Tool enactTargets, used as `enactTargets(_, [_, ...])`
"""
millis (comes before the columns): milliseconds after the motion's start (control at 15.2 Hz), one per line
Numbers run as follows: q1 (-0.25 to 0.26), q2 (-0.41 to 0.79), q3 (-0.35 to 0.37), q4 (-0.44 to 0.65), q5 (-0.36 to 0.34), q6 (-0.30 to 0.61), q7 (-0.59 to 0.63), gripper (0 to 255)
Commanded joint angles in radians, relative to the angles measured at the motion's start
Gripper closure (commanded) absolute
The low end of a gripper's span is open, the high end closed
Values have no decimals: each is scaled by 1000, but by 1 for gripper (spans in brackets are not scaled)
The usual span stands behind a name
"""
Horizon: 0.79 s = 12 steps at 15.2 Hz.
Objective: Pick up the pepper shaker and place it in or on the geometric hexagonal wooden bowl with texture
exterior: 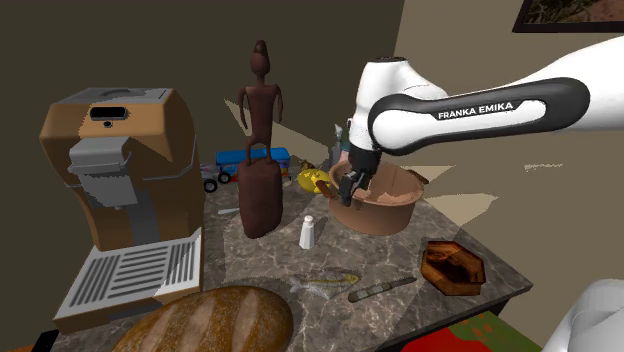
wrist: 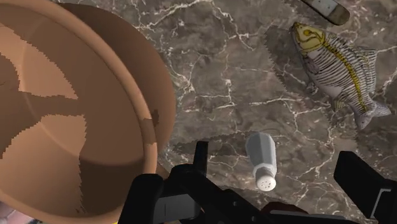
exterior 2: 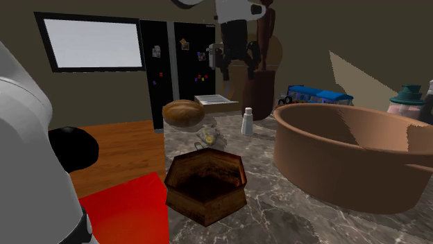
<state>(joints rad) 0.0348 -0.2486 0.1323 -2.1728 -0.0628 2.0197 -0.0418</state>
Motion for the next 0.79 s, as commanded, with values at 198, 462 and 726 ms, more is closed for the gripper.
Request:
enactTargets(198, [8, 187, 26, 101, -33, 57, 34, 0])
enactTargets(462, [21, 344, 39, 206, -68, 84, 63, 0])
enactTargets(726, [42, 503, 45, 331, -103, 92, 87, 0])
